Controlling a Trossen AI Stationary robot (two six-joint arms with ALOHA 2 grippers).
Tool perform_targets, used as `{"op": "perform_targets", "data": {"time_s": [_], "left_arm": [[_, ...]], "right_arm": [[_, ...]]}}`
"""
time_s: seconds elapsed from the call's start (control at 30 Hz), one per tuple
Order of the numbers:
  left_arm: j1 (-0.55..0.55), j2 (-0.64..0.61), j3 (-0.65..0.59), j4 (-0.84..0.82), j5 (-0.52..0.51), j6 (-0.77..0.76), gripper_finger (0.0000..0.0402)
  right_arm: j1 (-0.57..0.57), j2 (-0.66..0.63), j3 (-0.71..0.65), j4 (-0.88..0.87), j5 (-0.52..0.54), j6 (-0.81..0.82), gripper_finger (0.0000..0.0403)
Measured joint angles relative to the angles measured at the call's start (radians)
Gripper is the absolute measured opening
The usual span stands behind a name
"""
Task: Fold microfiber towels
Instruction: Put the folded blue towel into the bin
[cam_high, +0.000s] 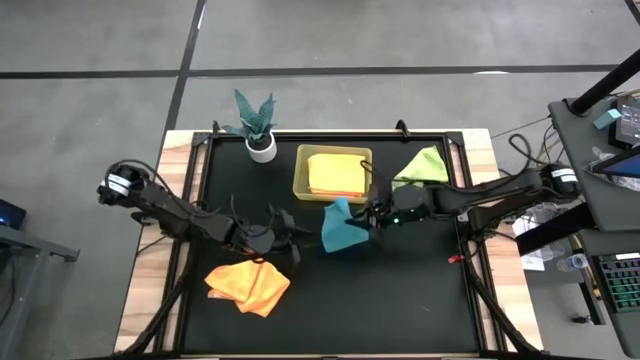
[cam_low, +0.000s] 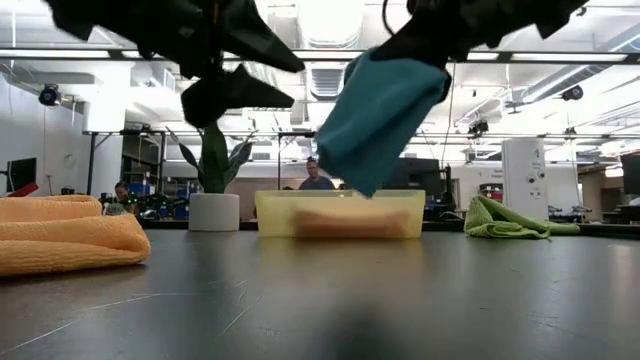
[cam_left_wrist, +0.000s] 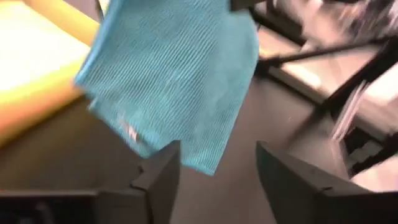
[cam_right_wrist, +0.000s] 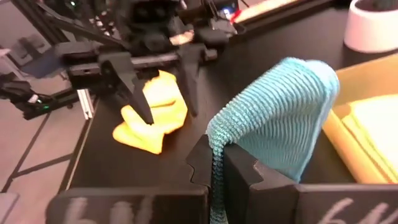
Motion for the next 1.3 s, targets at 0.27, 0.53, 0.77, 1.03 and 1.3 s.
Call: {"op": "perform_targets", "data": {"time_s": [0.27, 0.53, 0.77, 1.03, 1.3], "left_arm": [[0.021, 0.158, -0.146, 0.589, -0.019, -0.121, 0.0294], [0.053, 0.37, -0.122, 0.81, -0.019, -0.221, 0.0299], [0.086, 0.454, -0.114, 1.073, 0.01, -0.133, 0.0299], [0.11, 0.461, -0.032, 0.972, 0.136, -0.078, 0.0247], [0.112, 0.455, -0.028, 0.94, 0.164, -0.143, 0.0202]], "right_arm": [[0.003, -0.076, -0.001, -0.016, 0.0, -0.052, 0.0009], [0.01, -0.095, -0.001, -0.022, 0.0, -0.063, 0.0009], [0.032, -0.088, -0.002, -0.026, 0.0, -0.075, 0.0009], [0.042, -0.087, -0.002, -0.021, 0.027, -0.079, 0.0009], [0.045, -0.103, -0.002, -0.02, 0.026, -0.086, 0.0009]]}}
